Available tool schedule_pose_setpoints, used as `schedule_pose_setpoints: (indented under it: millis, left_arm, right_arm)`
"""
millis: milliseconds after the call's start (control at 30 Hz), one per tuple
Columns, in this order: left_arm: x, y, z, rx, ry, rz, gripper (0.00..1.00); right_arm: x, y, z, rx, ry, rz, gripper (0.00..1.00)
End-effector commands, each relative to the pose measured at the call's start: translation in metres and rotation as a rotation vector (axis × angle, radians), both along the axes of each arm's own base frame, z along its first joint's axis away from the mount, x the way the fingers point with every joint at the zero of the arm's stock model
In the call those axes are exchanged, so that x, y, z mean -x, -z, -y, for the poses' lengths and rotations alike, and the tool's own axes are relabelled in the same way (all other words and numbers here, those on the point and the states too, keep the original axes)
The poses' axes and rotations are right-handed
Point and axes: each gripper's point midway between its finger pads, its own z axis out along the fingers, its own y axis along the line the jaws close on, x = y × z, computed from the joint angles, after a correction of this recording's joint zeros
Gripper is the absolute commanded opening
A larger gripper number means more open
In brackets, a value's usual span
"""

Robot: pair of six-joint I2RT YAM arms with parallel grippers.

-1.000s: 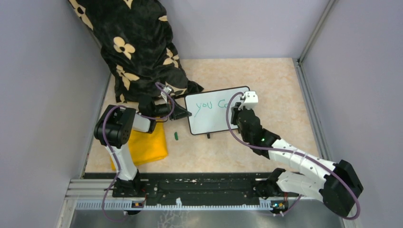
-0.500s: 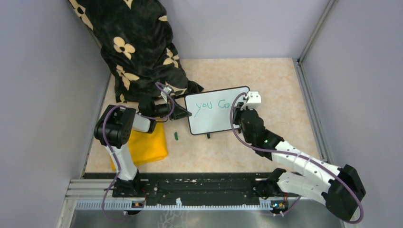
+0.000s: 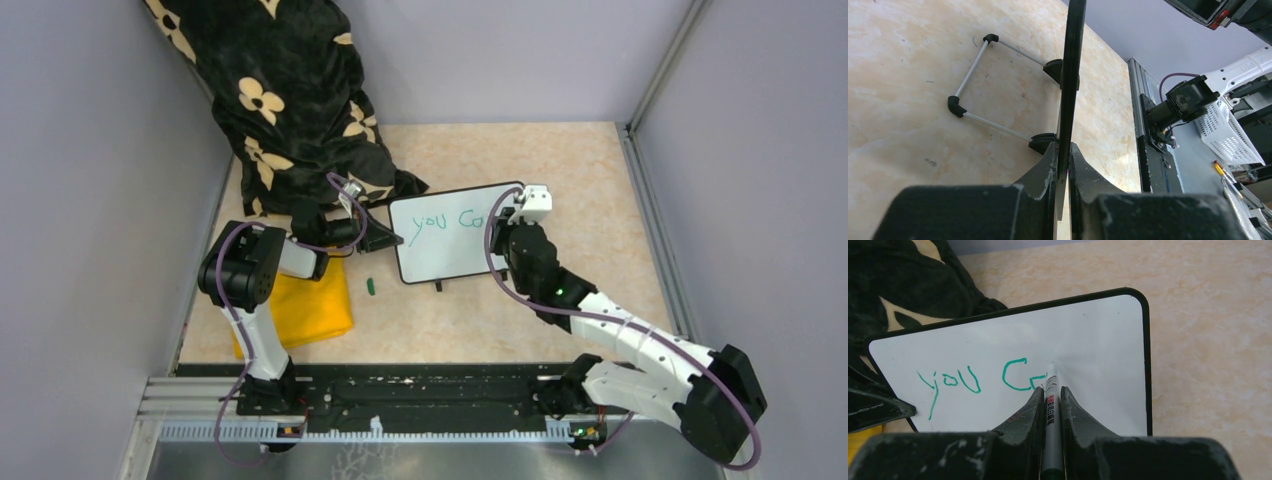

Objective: Write a sentence on the whiteboard

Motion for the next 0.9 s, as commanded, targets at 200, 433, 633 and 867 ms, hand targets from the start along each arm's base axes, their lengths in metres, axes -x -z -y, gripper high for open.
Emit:
schedule_pose_setpoints:
  millis: [200,433,633,867]
  left_arm:
    - [0.003,0.010,0.001,-0.019,0.005,-0.057,0.00]
    - [0.002,0.010,0.001,-0.018,0.004,-0.057,0.00]
    - [0.002,0.010,0.001,-0.018,0.004,-0.056,0.00]
    - [0.002,0.009,0.001,-0.018,0.004,-0.055,0.00]
  right_arm:
    - [-0.007,-0.020,-0.005,-0.052,-0.005,0.050,0.00]
    - [-0.008,-0.010,-0.003,-0.046,0.007,0.030,0.00]
    - [-0.009,-0.004,-0.002,-0.040,0.012,0.019,0.00]
    - [-0.007,0.005,-0.001,-0.028,0.012,-0.007,0.00]
